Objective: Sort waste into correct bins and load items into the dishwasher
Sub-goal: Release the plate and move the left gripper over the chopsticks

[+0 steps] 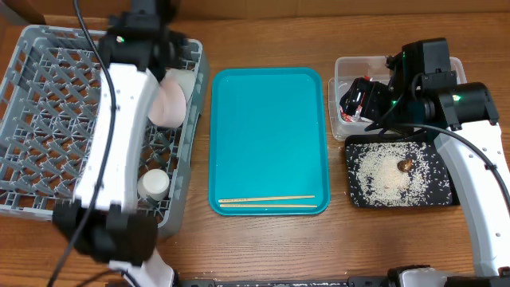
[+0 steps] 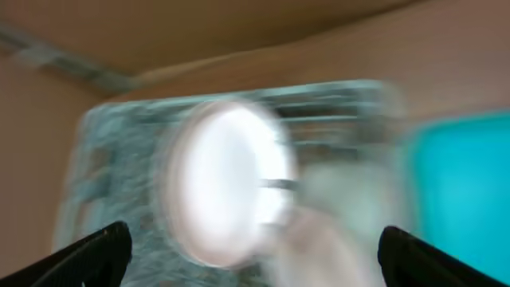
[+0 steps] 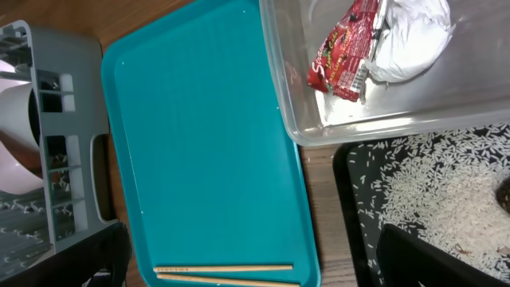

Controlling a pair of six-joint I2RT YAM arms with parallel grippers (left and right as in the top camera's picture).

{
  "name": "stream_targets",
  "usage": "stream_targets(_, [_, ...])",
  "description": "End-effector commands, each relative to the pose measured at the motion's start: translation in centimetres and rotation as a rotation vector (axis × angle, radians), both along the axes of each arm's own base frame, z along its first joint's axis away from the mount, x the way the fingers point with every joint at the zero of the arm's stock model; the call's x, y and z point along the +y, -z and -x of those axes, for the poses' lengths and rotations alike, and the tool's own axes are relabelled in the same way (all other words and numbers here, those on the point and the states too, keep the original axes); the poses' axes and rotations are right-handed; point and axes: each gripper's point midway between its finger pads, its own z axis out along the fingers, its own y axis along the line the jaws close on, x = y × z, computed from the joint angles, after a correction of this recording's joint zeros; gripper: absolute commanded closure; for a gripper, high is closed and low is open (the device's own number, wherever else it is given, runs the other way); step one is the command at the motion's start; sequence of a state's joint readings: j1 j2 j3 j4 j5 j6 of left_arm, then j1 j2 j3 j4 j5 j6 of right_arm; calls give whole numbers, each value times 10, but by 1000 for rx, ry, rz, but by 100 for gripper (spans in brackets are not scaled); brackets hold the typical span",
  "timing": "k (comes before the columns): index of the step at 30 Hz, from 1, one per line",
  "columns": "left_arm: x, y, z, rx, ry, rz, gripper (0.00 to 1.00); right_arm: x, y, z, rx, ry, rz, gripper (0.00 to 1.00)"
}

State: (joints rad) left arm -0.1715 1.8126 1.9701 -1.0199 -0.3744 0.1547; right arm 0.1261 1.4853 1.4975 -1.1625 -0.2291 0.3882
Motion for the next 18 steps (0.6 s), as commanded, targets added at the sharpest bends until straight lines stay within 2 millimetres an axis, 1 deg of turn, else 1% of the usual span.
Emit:
stream_targets(1, [-99,-14,31,50,302,333,0,0,-2,-1,-9,-1,4,0])
stream_targets(2, [-120,-8,43,103,369,389,0,0,-2,-1,-9,-1,4,0])
stream_targets(3, [-148,6,61,194,455,446,0,0,-2,-1,-9,-1,4,0])
stream_targets(4, [-163,17,77,269,517,457,0,0,-2,-1,-9,-1,4,0])
stream_targets(6, [-182,43,106,415,621,432,0,0,-2,-1,-9,-1,4,0])
stream_targets(7, [-187,59,121,495,658,399,0,0,-2,-1,-9,-1,4,0])
stream_targets(9, [-192,87,142,617,710,320,1,0,-2,-1,-9,-1,4,0])
stream_targets(13, [-195,142,162,765,751,167,2,0,-2,-1,-9,-1,4,0])
stream_targets(16, [-201,174,178,865,831,112,5,0,-2,-1,-9,-1,4,0])
stream_targets(18, [-202,191,187,919,889,78,13,0,-2,-1,-9,-1,4,0])
